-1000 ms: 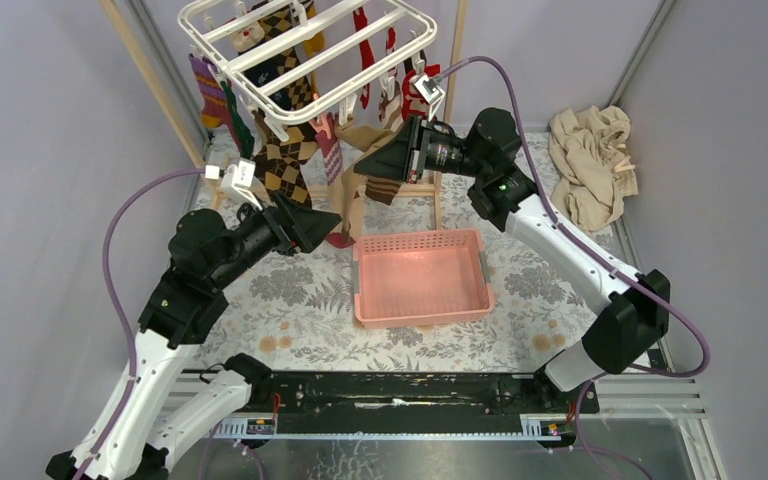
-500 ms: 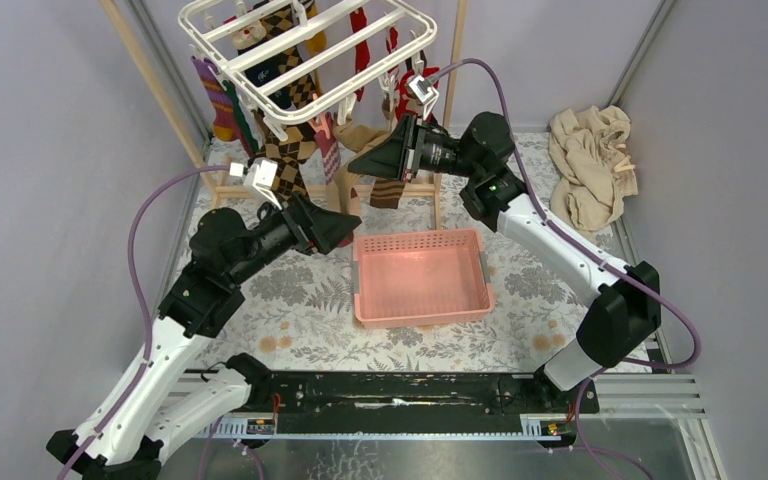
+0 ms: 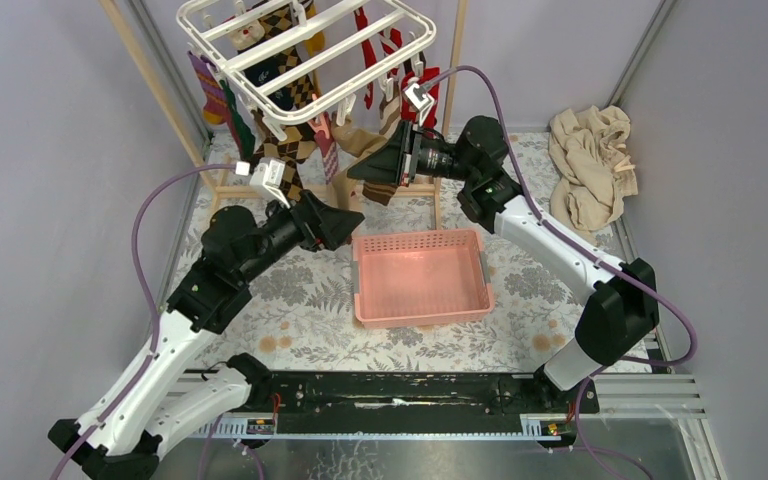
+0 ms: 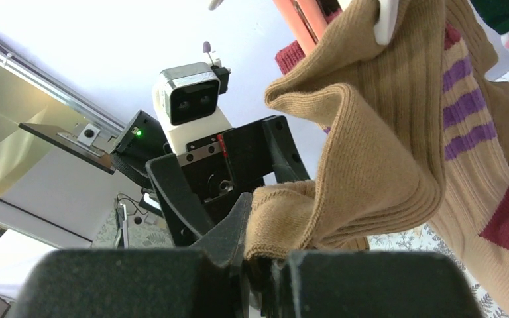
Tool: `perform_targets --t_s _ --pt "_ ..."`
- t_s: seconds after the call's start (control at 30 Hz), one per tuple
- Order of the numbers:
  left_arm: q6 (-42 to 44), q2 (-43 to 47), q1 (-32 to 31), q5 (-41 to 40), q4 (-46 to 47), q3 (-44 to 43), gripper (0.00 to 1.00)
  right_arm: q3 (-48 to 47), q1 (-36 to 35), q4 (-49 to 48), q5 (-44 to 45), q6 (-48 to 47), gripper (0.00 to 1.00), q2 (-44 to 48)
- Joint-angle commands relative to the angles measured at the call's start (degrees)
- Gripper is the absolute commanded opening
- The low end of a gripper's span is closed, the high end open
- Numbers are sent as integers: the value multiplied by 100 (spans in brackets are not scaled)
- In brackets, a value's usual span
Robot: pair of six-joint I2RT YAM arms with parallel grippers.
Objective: Remove the socks clipped to the hanger
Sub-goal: Remove the sock from the hanger.
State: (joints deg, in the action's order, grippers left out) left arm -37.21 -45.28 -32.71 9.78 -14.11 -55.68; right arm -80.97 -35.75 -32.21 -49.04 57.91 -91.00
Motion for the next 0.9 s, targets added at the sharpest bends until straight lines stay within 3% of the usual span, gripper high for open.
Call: perform_targets --t_s 0.0,0.13,0.43,0.87 --pt "363 -198 -75 -576 24 -68 84 4 -66 -382 -156 71 0 255" --pt "448 -316 -125 -829 103 -116 76 76 -64 -476 -211 182 0 338" --pt "557 -491 -219 -1065 64 -349 9 288 -66 -636 -342 340 0 478" --pt "591 -123 -418 -1216 -175 -368 2 548 -70 226 -209 -384 2 584"
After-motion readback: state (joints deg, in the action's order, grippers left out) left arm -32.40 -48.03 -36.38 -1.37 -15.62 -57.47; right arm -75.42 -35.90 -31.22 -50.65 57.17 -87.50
